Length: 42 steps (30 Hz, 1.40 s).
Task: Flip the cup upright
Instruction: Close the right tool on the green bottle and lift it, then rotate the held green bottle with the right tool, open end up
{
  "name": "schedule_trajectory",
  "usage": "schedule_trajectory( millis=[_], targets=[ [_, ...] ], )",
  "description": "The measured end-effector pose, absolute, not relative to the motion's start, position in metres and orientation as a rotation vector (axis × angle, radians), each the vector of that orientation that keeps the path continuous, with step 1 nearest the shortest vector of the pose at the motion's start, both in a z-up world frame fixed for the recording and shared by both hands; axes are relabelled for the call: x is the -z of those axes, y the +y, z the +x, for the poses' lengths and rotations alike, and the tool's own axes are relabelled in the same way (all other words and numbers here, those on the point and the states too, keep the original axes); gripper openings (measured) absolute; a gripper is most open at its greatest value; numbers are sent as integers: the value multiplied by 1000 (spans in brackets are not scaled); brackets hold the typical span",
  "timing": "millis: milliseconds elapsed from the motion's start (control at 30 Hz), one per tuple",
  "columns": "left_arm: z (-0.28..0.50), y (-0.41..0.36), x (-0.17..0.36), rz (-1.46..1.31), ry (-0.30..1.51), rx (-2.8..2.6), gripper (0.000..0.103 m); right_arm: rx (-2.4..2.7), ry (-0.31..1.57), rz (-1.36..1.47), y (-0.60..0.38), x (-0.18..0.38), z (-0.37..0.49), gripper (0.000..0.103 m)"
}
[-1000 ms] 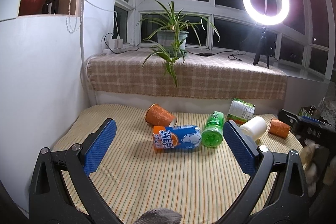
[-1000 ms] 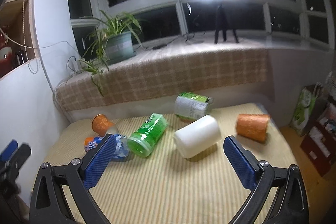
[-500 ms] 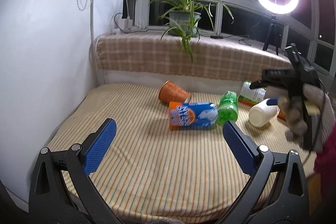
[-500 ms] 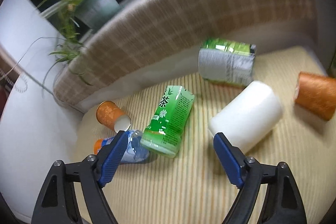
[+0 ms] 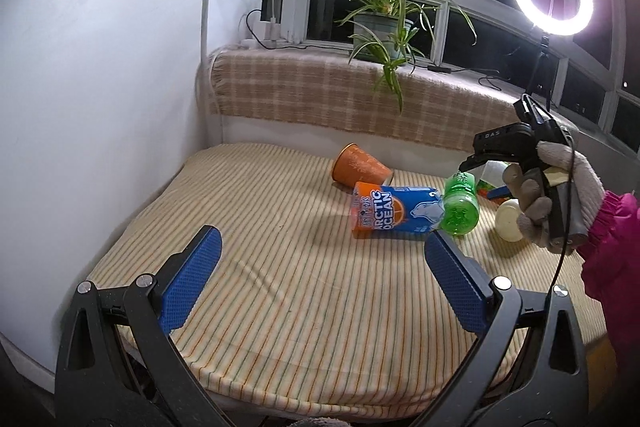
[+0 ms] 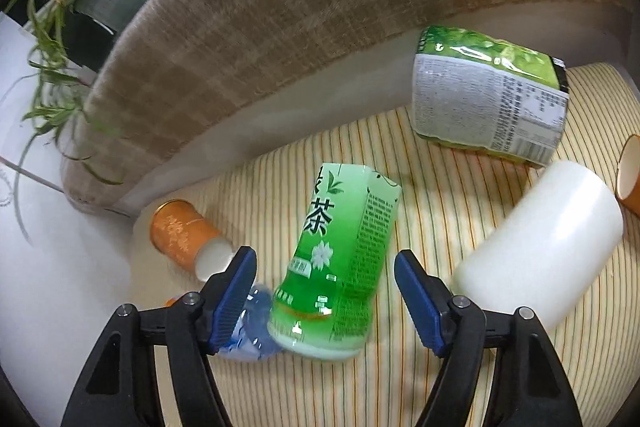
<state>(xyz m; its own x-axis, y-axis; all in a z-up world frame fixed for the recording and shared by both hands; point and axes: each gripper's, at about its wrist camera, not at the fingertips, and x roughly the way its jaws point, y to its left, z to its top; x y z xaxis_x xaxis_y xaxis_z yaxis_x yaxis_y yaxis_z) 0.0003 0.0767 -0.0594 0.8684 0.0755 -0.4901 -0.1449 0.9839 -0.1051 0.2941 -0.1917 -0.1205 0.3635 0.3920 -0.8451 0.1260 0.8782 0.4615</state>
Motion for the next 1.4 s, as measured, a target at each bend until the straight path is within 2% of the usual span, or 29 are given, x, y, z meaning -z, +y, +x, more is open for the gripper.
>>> schedule_trajectory(
  millis=[133,700,767,933,1067,1400],
  targets=[
    [0,81,61,-147,508,-125,103,-157,1221,466,-182,126,304,71],
    [1,90,66,-167,515,-143,103,-53,1267,316,-141,143,330,67],
    [1,91,67,-169,514,-144,103,-47,1267,289,-131,147,334,62],
    [1,96,67,-175,512,-149,103,-49,1261,232,-117,149,341,60],
    [1,96,66,-175,510,-151,103,-65,1239,223,-117,147,341,57],
    [-3,91,63,-165,503,-149,103,-154,1067,202,-126,101,299,54]
  ],
)
